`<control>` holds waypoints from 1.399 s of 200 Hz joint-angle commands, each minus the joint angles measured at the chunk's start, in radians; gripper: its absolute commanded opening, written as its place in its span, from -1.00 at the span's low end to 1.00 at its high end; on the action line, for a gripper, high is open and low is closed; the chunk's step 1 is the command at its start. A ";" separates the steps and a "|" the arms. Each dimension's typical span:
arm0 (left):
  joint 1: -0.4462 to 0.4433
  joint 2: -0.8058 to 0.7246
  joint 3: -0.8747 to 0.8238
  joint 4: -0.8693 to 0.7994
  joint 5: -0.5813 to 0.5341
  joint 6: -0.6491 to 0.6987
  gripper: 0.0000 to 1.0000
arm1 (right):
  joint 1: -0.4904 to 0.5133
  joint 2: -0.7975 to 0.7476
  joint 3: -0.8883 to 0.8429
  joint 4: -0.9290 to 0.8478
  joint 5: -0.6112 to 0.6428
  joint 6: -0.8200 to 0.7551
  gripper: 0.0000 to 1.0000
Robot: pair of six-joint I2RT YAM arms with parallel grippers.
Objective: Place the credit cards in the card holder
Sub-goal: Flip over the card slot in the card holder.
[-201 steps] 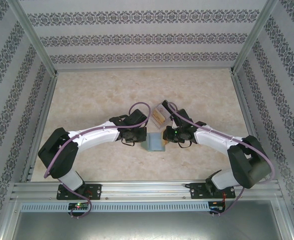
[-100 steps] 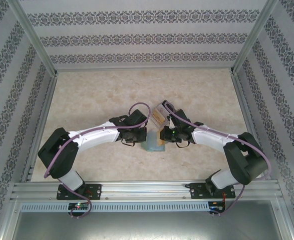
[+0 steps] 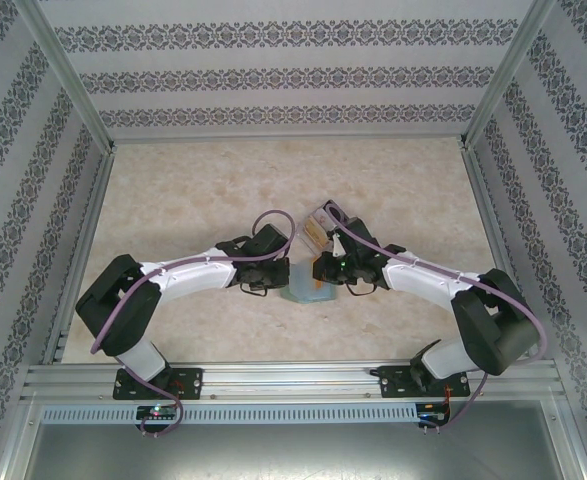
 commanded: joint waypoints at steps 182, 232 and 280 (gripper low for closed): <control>0.011 -0.052 -0.051 -0.042 -0.112 -0.029 -0.38 | 0.012 0.078 -0.064 0.074 0.042 0.063 -0.77; 0.011 -0.143 -0.086 -0.037 -0.183 -0.040 0.15 | 0.012 0.094 -0.071 0.106 0.032 0.076 -0.77; 0.010 -0.054 -0.051 0.022 -0.077 0.016 0.11 | 0.007 0.092 -0.086 0.115 0.032 0.084 -0.77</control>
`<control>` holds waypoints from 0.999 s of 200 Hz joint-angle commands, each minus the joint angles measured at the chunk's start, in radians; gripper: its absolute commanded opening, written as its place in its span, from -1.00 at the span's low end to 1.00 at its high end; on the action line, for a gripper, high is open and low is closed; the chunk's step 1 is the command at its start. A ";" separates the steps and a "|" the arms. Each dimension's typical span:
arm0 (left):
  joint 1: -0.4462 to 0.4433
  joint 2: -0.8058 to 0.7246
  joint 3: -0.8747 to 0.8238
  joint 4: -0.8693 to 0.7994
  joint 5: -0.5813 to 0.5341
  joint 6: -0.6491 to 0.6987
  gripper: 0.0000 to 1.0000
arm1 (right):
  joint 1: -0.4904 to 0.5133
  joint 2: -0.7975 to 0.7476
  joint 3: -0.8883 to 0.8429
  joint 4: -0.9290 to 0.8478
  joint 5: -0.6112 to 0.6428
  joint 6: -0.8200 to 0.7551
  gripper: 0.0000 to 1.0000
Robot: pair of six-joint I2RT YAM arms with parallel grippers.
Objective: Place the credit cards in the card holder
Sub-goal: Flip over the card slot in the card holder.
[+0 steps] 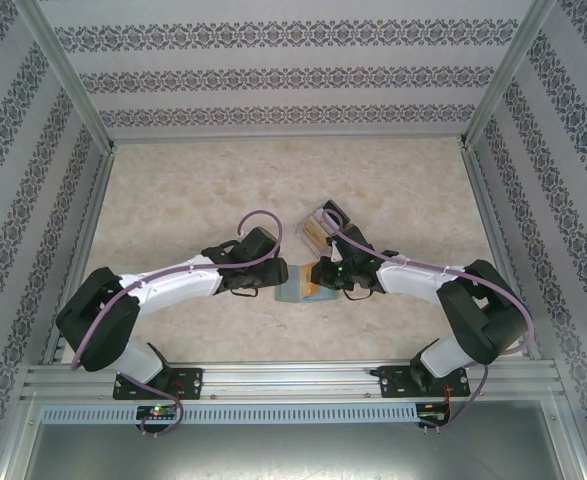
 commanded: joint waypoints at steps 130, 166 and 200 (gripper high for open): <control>0.007 0.193 0.071 -0.016 0.043 0.047 -0.52 | 0.012 0.093 -0.027 0.111 -0.051 0.002 -0.75; 0.007 0.188 0.075 -0.044 0.015 0.042 -0.47 | 0.014 0.084 -0.040 0.194 -0.094 0.017 -0.77; 0.007 0.196 0.082 -0.056 0.007 0.036 -0.44 | 0.016 0.093 -0.050 0.214 -0.092 0.004 -0.77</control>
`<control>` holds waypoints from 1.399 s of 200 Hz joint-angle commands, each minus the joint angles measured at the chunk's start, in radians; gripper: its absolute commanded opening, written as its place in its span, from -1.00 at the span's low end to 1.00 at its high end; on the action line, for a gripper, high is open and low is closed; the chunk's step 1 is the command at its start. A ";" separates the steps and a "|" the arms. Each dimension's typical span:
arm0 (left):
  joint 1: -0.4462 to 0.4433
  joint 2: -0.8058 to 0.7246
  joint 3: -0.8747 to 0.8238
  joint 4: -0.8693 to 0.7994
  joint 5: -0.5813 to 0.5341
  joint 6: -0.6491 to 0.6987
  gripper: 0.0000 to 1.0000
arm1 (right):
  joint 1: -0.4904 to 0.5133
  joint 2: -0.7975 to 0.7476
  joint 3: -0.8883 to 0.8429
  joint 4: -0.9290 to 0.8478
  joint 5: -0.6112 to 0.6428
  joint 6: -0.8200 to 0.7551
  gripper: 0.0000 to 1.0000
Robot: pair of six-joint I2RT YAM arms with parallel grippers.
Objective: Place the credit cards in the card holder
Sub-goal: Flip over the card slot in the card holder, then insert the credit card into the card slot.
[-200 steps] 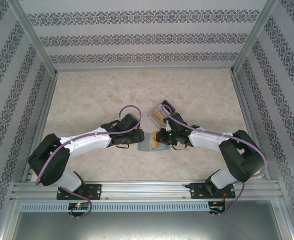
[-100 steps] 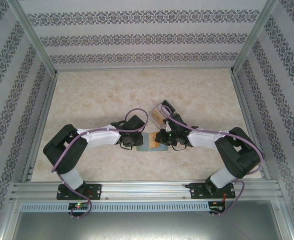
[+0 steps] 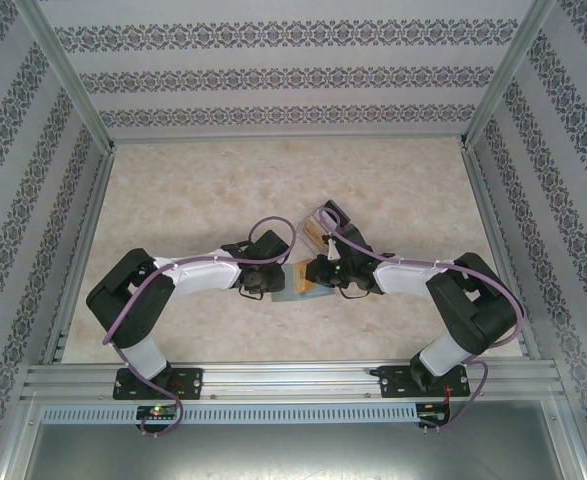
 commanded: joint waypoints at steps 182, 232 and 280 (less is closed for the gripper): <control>0.007 0.027 0.004 -0.060 -0.069 -0.016 -0.66 | 0.011 0.029 -0.106 0.206 -0.046 0.118 -0.79; 0.007 0.041 0.011 -0.055 -0.057 -0.010 -0.67 | 0.012 0.050 -0.088 0.200 -0.019 0.082 -0.79; 0.007 0.032 0.004 -0.060 -0.064 -0.013 -0.67 | -0.004 -0.023 -0.102 0.094 0.066 0.000 -0.78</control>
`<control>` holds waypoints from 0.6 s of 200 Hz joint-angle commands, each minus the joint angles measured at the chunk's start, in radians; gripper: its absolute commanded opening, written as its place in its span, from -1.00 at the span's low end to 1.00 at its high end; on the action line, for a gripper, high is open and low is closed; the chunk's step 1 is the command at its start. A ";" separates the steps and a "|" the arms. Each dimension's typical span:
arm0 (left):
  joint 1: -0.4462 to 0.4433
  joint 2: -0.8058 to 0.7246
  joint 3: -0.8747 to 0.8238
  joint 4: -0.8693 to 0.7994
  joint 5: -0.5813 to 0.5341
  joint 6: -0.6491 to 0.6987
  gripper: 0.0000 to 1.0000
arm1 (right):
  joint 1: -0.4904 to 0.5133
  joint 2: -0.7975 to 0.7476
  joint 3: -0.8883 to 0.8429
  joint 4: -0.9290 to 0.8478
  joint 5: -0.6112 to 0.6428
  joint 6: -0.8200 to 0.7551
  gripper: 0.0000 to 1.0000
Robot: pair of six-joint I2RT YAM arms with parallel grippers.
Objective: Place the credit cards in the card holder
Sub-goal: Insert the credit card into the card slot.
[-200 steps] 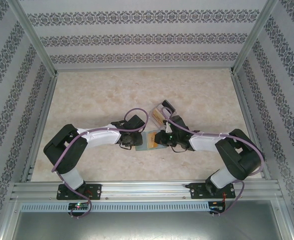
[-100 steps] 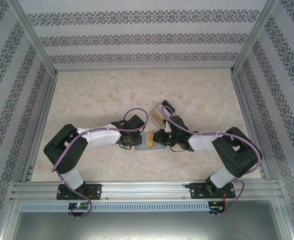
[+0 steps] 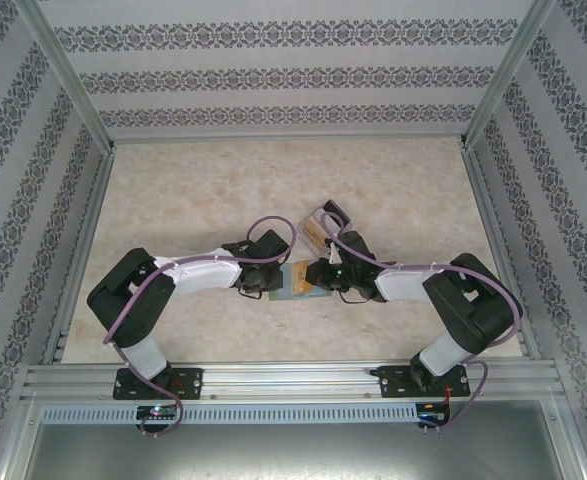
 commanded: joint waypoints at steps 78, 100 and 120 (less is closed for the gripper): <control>0.007 0.028 0.002 -0.018 0.001 0.000 -0.65 | 0.054 0.106 0.026 0.020 -0.017 -0.005 -0.78; 0.007 0.030 0.004 -0.021 -0.002 -0.001 -0.64 | 0.054 0.113 0.034 0.013 -0.043 -0.019 -0.77; 0.007 0.030 0.004 -0.020 -0.005 -0.002 -0.63 | 0.051 0.112 0.029 -0.003 -0.052 -0.024 -0.78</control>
